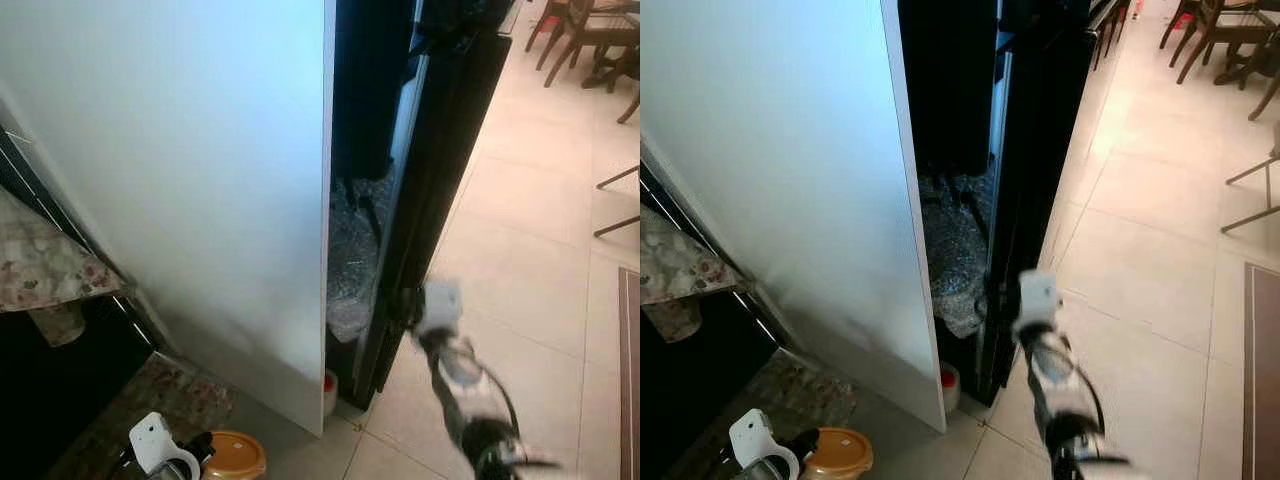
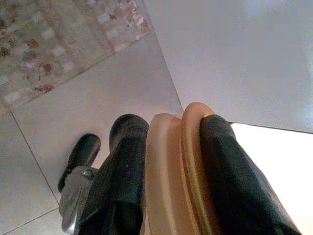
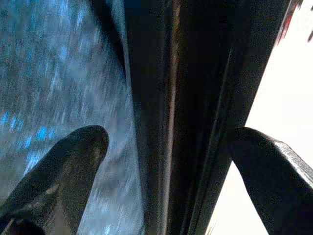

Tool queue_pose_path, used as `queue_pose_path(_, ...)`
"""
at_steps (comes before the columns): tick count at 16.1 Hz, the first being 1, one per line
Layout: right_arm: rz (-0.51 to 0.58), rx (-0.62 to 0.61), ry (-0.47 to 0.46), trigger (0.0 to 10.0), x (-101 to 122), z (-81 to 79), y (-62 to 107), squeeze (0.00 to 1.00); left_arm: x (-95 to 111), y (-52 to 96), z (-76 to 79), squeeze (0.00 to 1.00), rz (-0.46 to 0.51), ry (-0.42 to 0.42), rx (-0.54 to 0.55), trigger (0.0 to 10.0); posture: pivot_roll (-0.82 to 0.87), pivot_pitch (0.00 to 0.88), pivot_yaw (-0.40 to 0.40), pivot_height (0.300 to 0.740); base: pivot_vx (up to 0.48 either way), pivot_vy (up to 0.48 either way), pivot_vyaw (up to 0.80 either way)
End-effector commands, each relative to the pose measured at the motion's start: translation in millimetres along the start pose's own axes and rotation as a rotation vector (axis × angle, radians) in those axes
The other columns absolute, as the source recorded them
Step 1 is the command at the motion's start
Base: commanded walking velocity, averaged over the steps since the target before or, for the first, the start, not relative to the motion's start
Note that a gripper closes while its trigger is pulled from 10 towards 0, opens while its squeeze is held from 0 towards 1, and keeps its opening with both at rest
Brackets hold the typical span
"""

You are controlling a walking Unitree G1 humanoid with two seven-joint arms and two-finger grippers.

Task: Restocking fridge

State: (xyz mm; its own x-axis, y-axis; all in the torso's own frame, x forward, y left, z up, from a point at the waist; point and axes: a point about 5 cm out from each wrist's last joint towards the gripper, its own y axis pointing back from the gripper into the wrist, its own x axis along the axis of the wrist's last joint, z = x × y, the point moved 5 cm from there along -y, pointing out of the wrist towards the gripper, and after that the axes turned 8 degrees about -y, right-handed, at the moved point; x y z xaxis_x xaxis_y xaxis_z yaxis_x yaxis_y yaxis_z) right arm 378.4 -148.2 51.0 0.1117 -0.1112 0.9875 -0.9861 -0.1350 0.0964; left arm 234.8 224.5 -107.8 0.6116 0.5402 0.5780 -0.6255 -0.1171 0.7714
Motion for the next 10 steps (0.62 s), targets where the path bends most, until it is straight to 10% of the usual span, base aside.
queue_pose_path(1,-0.028,-0.009,-0.005,10.0,-4.2,0.1,-0.6,0.89,-1.0,0.4,-2.9,0.00,-0.004,-0.019,0.013,10.0,0.00,0.000,0.039,0.740,0.000,0.000,0.00)
queue_pose_path(4,-0.046,0.041,0.019,10.0,0.8,-13.9,-9.3,0.98,-0.8,0.4,-3.2,0.00,-0.003,-0.016,0.015,10.0,0.00,0.000,0.040,0.740,0.000,0.000,0.00)
queue_pose_path(6,-0.023,0.031,0.034,10.0,8.2,-15.3,-13.2,0.00,-0.4,0.3,-3.1,0.00,-0.001,-0.015,0.015,10.0,0.00,0.000,0.039,0.740,0.000,0.000,0.00)
queue_pose_path(10,-0.017,-0.017,0.054,10.0,16.1,-9.1,-18.3,0.00,-0.1,0.1,-1.7,0.00,0.000,-0.015,0.013,10.0,0.00,0.000,0.038,0.740,0.000,0.000,0.00)
